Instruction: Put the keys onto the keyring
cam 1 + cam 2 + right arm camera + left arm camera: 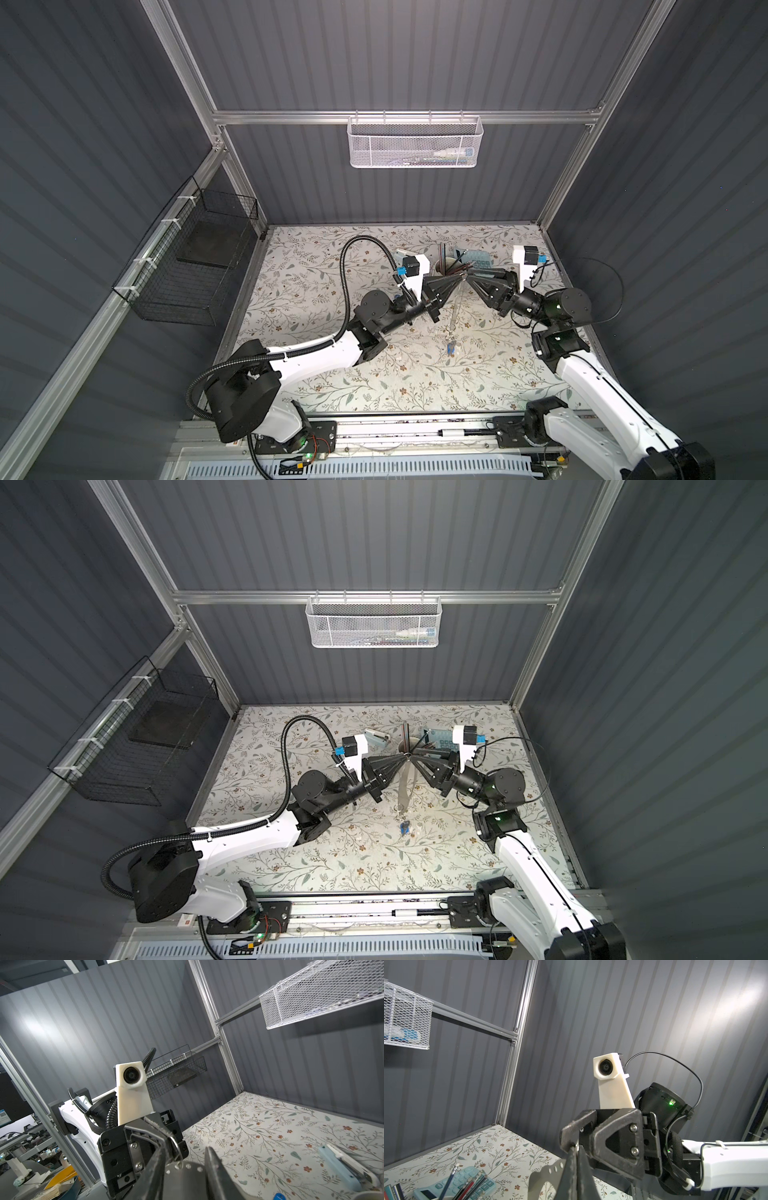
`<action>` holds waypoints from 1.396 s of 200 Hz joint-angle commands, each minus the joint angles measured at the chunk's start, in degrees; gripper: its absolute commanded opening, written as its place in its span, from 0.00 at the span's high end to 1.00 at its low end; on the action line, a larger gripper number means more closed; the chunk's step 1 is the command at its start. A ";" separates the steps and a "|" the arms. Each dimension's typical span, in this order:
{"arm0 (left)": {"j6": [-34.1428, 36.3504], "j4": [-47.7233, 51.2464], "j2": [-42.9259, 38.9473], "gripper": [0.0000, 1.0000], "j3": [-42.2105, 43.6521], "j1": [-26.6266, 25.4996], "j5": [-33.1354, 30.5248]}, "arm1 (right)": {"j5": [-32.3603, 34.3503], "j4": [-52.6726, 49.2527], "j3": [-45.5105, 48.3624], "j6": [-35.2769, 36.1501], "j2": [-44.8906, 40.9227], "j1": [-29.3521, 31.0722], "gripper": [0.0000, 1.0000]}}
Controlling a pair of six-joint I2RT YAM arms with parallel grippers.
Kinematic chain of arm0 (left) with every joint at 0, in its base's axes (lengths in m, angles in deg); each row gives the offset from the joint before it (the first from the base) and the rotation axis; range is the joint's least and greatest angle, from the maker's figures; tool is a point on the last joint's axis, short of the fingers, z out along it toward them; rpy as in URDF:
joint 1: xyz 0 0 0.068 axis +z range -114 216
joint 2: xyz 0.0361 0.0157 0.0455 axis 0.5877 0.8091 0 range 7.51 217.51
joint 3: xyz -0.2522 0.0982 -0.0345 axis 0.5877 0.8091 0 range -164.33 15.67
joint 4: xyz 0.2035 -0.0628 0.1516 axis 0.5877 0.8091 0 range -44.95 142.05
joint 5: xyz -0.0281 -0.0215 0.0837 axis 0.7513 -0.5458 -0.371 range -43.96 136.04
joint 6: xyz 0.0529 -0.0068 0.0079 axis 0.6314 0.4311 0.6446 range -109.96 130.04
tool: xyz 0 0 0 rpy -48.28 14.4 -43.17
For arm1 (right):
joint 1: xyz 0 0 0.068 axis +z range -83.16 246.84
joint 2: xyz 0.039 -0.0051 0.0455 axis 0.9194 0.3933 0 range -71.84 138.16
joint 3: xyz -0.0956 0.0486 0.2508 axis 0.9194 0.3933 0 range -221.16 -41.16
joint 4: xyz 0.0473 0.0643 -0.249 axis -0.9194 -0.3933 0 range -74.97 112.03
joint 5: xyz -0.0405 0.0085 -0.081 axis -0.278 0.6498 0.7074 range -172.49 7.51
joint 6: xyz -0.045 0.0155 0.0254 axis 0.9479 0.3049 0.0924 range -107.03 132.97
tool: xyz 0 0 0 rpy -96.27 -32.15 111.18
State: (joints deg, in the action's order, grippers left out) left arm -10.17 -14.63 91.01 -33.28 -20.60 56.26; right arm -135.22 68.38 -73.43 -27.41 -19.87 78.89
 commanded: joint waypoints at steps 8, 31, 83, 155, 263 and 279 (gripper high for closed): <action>-0.71 -3.55 0.25 1.00 -0.02 -0.01 0.90 | -1.40 2.96 -1.47 -0.58 0.41 0.68 0.71; -0.88 -3.56 0.33 1.00 -0.01 -0.08 0.92 | -1.69 3.14 -1.71 -0.58 0.81 1.28 0.75; -1.00 -3.85 0.26 1.00 0.24 -0.01 0.86 | -2.37 3.01 -1.66 -0.23 1.21 2.27 0.86; -0.97 -0.88 -1.26 1.00 1.13 0.25 0.03 | -1.75 -0.04 -1.70 3.23 0.94 2.54 1.00; 12.98 46.47 -16.80 0.56 -2.73 13.11 13.11 | 1.73 -33.28 -10.22 34.24 -0.86 4.32 1.00; 23.99 62.31 -16.33 0.53 -9.80 13.37 14.73 | 2.81 -39.50 -11.93 40.96 -0.72 5.79 1.00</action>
State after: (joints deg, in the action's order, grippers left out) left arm -1.93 21.60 75.19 -34.52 -7.99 64.13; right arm -134.43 41.01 -81.93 -0.48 -19.92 82.89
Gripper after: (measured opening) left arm 0.452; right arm 0.049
